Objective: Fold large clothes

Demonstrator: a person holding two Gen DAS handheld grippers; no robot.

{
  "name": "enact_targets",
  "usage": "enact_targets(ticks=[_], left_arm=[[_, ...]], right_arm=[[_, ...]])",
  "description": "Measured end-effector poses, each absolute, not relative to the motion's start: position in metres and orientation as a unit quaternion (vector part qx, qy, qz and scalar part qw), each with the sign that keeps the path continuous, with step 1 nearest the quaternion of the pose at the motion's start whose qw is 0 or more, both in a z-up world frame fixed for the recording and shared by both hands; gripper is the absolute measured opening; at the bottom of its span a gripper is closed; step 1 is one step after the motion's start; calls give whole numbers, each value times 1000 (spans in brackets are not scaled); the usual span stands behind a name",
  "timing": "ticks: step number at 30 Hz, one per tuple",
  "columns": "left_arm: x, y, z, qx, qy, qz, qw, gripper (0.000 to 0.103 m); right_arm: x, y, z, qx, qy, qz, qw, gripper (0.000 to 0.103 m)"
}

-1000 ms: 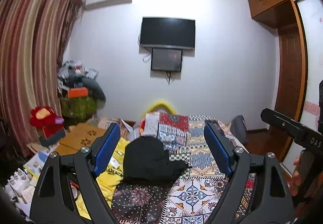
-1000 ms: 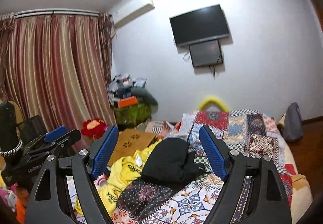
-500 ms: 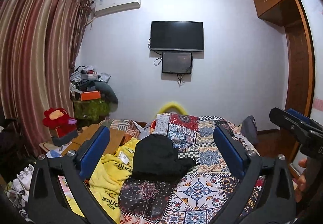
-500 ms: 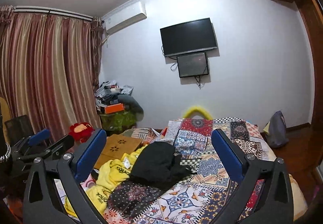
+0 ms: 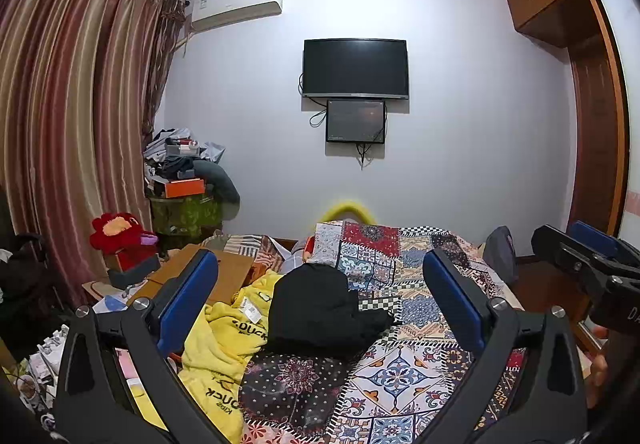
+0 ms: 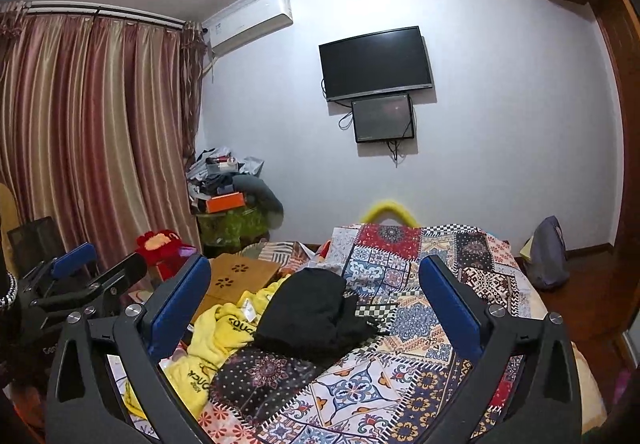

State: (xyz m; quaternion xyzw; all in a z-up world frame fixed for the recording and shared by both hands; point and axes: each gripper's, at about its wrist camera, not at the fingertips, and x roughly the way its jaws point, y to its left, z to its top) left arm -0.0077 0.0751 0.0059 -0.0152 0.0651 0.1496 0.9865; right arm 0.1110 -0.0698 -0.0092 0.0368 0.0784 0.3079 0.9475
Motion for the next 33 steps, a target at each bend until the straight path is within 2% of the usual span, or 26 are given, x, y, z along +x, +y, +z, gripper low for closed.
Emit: enact_targets(ticks=[33], left_arm=[[0,73,-1,-7,74,155,985,103]], right_arm=[[115,-72,-8,32,101,295,949,103]])
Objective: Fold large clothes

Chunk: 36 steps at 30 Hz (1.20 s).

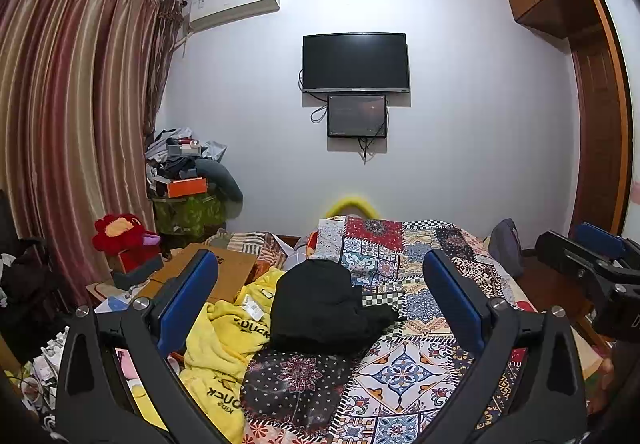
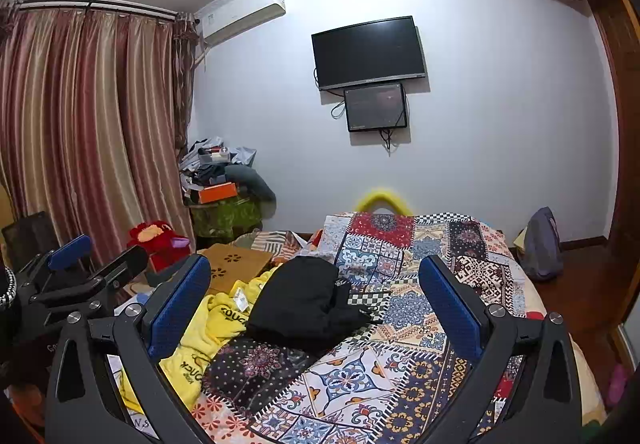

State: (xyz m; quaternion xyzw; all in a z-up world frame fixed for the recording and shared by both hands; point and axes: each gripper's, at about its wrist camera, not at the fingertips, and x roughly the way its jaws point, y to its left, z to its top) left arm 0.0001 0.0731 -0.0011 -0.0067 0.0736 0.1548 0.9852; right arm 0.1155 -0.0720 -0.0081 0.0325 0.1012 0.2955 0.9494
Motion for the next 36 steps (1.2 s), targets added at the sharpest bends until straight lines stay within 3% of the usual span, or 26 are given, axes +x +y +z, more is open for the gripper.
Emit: enact_targets(ticks=[36], left_arm=[[5,76,-6,-22,88,132,987,103]], right_arm=[[117,-67,-11,34,108,290,950,103]])
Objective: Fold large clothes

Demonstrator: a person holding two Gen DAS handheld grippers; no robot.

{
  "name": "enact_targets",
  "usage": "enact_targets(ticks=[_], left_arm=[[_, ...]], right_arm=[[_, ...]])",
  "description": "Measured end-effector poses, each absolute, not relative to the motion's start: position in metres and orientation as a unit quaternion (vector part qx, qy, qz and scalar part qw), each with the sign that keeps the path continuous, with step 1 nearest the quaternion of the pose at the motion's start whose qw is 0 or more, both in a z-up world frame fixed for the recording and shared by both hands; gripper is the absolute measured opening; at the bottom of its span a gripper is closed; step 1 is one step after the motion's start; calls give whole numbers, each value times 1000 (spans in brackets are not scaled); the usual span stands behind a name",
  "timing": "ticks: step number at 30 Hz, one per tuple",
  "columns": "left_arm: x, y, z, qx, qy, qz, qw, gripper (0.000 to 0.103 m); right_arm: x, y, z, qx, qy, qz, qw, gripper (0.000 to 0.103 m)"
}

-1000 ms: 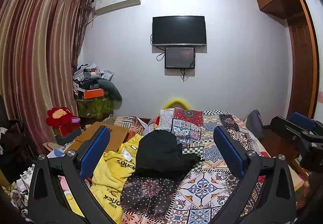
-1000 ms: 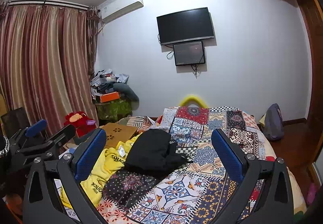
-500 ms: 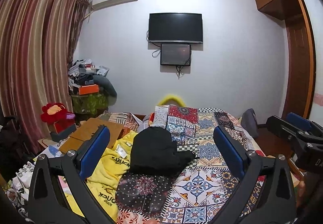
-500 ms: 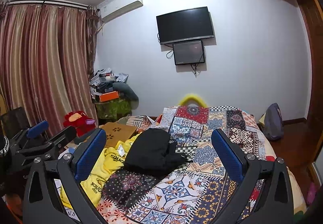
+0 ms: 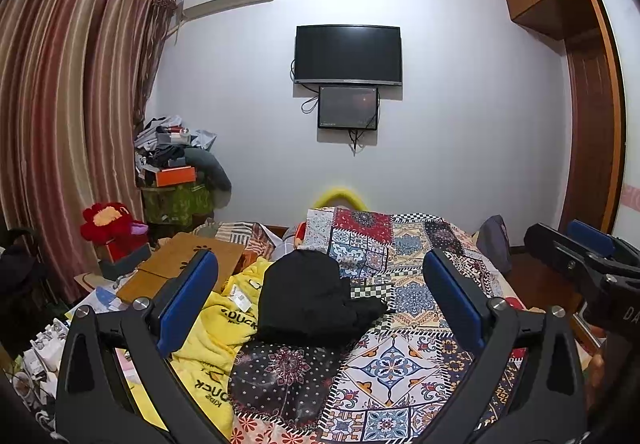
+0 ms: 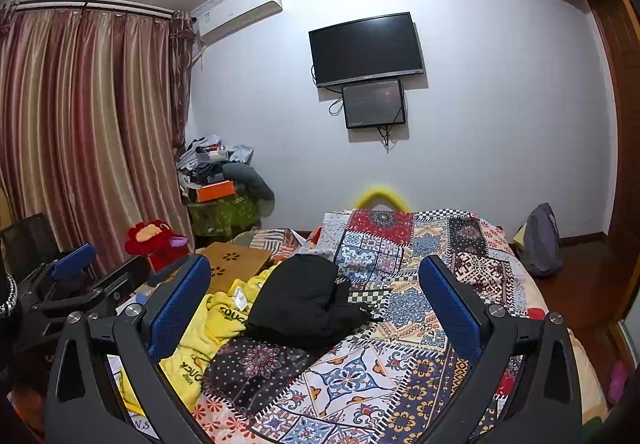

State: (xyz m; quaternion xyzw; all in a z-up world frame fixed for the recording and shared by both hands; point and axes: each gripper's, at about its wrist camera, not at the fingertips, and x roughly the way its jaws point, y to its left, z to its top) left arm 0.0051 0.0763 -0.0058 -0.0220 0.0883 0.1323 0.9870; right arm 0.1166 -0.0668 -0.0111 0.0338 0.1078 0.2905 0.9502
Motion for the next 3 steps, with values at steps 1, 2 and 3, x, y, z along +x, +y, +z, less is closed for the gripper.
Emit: enact_targets(ticks=[1,2,3], left_arm=[[5,76,-6,-22,89,131,987,103],[5,76,-6,-22,89,131,987,103],[5,76,-7,-22,90,132,987,103]], right_arm=[[117,-66,-11,33,108,291,950,103],[117,-66,-12,32,108,291,950,103],[117,-66,-11,32,108,291,950,103]])
